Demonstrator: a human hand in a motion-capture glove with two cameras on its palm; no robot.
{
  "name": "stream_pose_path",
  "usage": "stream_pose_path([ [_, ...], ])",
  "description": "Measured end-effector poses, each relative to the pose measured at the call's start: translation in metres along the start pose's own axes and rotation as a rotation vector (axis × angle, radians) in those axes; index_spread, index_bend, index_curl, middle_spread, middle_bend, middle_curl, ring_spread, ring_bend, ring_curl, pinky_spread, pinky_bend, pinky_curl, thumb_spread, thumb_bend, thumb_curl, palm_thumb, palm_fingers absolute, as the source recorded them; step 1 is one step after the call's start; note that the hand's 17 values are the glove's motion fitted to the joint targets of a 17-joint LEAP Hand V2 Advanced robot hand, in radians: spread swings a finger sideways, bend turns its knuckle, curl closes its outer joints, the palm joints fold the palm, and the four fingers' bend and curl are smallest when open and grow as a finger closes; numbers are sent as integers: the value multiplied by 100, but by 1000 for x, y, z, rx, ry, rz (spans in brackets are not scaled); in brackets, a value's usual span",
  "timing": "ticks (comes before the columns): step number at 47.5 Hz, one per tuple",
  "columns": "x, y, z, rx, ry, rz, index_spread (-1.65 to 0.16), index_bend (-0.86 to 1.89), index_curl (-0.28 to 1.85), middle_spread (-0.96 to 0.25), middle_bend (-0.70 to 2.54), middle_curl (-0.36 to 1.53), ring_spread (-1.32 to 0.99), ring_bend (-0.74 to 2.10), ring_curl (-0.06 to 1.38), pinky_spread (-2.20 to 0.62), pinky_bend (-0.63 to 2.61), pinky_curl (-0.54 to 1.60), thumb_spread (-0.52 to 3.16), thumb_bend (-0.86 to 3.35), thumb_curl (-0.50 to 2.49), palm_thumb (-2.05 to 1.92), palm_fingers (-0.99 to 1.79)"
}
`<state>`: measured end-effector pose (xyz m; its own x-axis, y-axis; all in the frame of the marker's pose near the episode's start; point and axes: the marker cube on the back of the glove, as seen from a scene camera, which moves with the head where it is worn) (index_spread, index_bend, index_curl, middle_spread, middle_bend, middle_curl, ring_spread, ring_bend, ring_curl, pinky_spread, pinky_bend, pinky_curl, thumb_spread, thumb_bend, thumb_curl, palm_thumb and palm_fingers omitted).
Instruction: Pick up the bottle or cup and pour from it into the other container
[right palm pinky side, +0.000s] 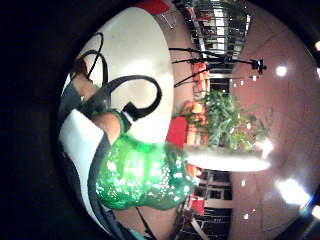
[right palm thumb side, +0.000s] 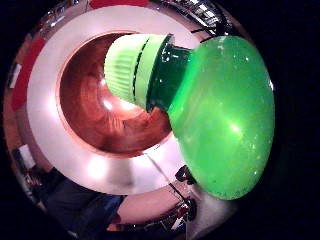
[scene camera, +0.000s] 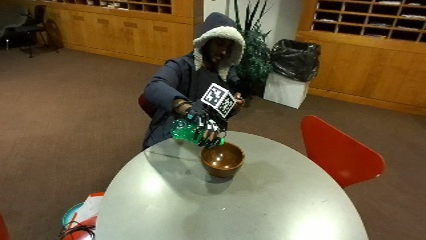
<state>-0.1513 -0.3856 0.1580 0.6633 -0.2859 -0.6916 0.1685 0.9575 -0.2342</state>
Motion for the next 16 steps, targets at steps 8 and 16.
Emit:
stream_pose_path([
  [8,6,6,-1,13,-20,11,-28,9,23,-22,30,46,-16,60,41,4,42,37,64,-3,62,91,111],
  [16,11,7,2,28,-45,21,-28,9,23,-22,30,46,-16,60,41,4,42,37,64,-3,62,90,111],
])
